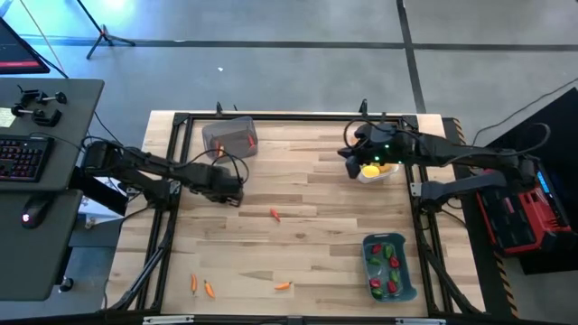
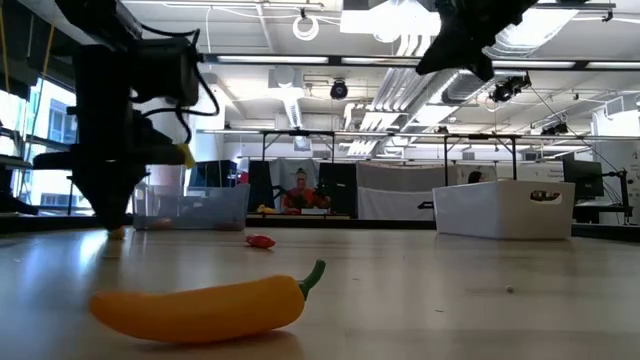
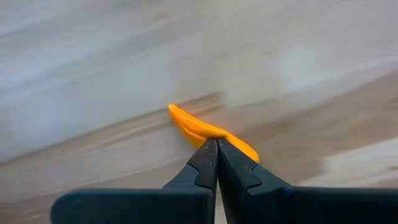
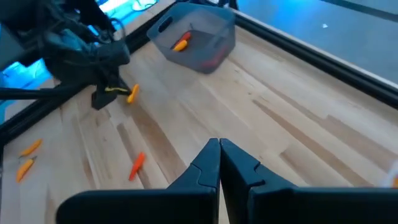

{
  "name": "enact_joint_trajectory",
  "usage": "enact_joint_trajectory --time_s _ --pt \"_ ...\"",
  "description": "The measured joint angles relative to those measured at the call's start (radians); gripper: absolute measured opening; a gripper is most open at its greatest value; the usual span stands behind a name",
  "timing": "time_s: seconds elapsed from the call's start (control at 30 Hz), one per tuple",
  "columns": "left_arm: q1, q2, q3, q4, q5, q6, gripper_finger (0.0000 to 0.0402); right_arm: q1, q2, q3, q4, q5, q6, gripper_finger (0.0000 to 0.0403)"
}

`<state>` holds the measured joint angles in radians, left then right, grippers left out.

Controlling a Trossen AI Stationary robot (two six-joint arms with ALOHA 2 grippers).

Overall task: Sort produce into baskets
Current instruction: Put the yellow chili pepper into the black bin

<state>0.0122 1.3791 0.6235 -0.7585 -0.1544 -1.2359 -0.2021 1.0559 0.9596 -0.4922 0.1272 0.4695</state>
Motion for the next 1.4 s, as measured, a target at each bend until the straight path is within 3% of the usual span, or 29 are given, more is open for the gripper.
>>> enact_joint_trajectory --time_s 0.37,0.7,0.83,1.1,1.3,1.4 --pt "-0.101 0.057 0.002 0.274 -0.010 -0.101 0.0000 0.000 -0.108 0.000 -0.137 0.042 0.004 0.0000" --pt "-0.154 0.160 0.019 0.534 -0.037 -0.098 0.0000 0.000 -0.134 0.000 -0.187 0.045 0.003 0.0000" --pt "-0.157 0.185 0.089 0.499 -0.066 -0.034 0.0000 0.000 -0.134 0.000 -0.187 0.048 0.004 0.0000" --pt "-0.149 0.118 0.185 0.328 -0.088 0.151 0.0000 0.000 -0.134 0.000 -0.185 0.050 0.003 0.0000" --pt "-0.140 0.019 0.187 0.346 -0.084 0.363 0.0000 0.000 -0.134 0.000 -0.205 0.057 0.002 0.0000" --pt "-0.116 -0.012 0.187 0.345 -0.035 0.459 0.0004 0.000 -0.134 0.000 -0.247 0.057 0.002 0.0000"
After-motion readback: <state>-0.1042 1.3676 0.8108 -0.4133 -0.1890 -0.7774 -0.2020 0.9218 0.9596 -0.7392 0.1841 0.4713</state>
